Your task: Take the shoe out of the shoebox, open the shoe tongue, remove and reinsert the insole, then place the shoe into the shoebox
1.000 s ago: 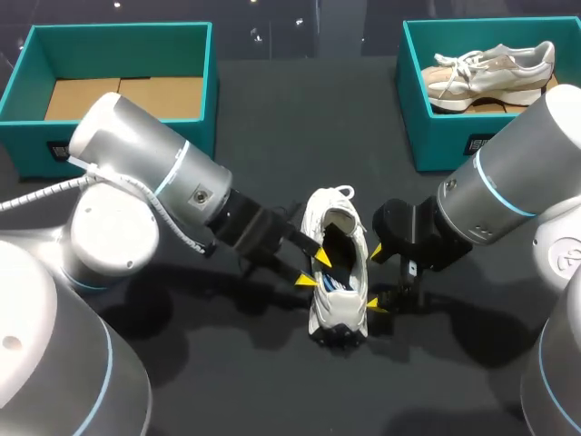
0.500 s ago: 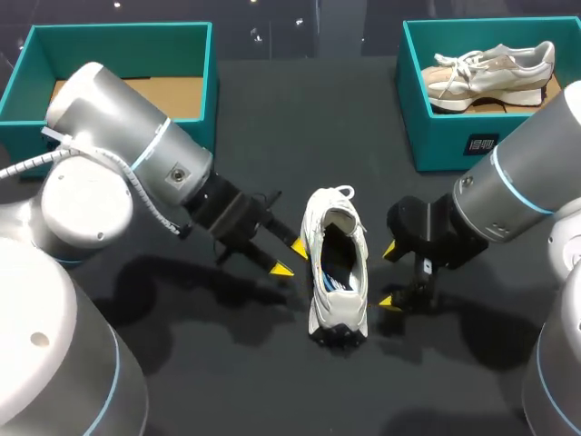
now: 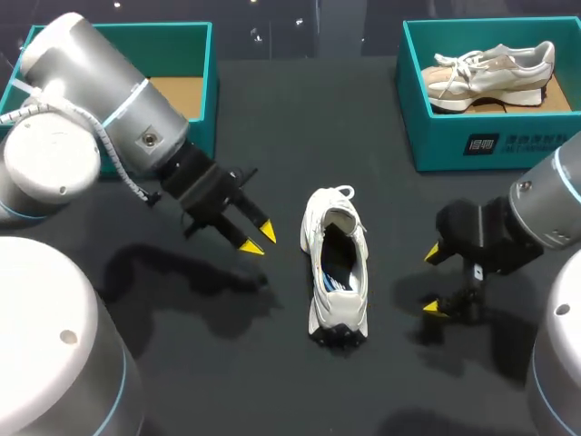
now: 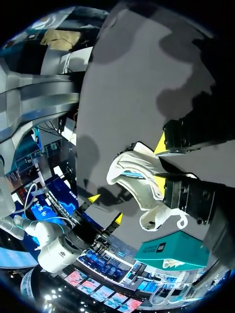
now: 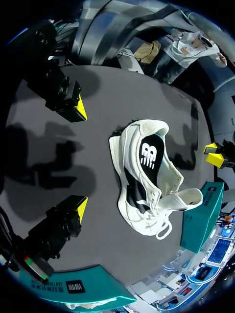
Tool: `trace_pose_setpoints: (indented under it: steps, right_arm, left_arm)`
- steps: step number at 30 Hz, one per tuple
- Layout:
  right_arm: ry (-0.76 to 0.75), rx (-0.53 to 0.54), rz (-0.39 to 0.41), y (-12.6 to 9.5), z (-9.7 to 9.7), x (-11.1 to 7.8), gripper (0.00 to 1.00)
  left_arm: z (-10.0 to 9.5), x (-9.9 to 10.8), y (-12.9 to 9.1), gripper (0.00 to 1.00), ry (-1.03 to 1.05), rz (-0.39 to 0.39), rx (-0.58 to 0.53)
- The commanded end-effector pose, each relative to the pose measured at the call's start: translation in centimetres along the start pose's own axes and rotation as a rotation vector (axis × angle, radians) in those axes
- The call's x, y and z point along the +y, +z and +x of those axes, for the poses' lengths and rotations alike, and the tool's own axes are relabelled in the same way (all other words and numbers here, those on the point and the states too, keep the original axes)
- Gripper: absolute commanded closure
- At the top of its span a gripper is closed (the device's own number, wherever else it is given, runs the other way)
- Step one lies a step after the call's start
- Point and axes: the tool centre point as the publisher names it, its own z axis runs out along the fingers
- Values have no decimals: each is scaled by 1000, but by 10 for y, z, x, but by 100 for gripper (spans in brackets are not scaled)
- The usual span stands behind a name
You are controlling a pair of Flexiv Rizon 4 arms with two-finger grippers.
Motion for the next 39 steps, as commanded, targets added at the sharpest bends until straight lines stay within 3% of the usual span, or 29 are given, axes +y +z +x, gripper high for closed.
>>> trace_pose_setpoints:
  steps: [1, 3, 4, 5, 19, 21, 33, 39]
  right_arm:
    - [-2, -6, -20, -20, 7, -8, 0]
    - [-2, -6, -20, -20, 7, -8, 0]
    - [-2, -6, -20, -20, 7, -8, 0]
    - [-2, -6, -20, -20, 7, -8, 0]
    - [-2, -6, -20, -20, 7, -8, 0]
    - [-2, -6, -20, -20, 7, -8, 0]
    - [63, 9, -7, -60, 8, -57, 0]
    - [75, 9, -2, -61, 8, -61, 0]
  left_arm:
    - [-3, 3, -24, 85, 16, 0, 62]
    - [-2, 5, -31, 91, 29, 5, 120]
    - [-2, 6, -34, 100, 38, -6, 160]
    - [-1, 8, -38, 100, 49, -25, 212]
    - [-1, 8, -38, 100, 49, -25, 212]
    - [-6, 6, -34, 100, 99, -53, 256]
    - [-43, -9, -16, 100, 313, -124, 445]
    - [-60, -19, -7, 100, 408, -159, 517]
